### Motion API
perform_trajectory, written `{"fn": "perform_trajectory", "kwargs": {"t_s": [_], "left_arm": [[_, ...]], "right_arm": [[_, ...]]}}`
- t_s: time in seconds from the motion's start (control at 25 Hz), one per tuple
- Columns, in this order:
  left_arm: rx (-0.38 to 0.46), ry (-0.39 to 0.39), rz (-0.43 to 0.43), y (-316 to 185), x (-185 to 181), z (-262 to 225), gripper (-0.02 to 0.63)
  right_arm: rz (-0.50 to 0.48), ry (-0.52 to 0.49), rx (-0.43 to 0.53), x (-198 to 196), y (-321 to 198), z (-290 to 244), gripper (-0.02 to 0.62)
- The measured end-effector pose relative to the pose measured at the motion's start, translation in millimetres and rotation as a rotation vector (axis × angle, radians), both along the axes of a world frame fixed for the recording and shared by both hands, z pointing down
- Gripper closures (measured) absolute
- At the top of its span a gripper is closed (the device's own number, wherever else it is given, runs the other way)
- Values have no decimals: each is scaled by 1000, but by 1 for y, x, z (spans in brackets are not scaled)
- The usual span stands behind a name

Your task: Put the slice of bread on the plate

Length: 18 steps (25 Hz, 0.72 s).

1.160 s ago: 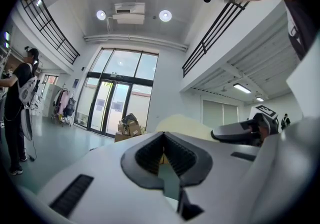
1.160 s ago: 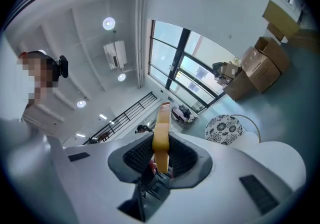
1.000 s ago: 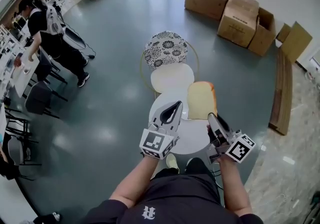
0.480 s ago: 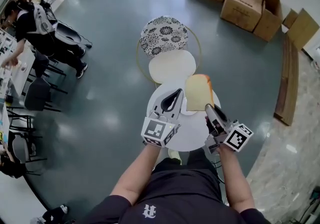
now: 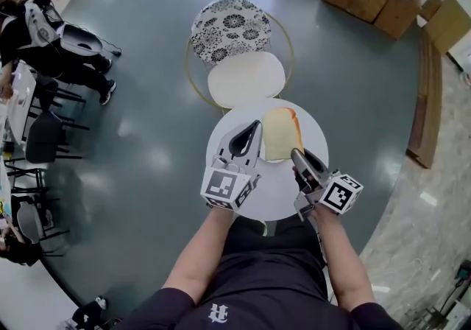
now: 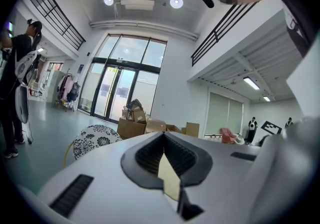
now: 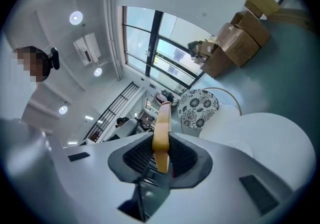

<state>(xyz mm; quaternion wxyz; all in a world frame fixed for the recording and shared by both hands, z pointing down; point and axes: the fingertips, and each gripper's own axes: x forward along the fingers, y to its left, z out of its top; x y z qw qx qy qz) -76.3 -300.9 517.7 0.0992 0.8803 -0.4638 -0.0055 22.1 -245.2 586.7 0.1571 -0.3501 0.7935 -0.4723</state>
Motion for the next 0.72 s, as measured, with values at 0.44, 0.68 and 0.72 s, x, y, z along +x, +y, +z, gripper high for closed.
{"fn": "perform_trajectory", "kwargs": {"t_s": [0.44,0.68,0.72], "left_arm": [[-44,-2,22,-7,4,66,600],[-68,-4,40,-9,8,92,600],[-70,-3,41,-9,9,95,600]], "right_arm": [[8,2,-116,-6,-5,104,503],[13,6,-185,-8,-8,147,503],[14,4,-188,-8,-9,151,503]]}}
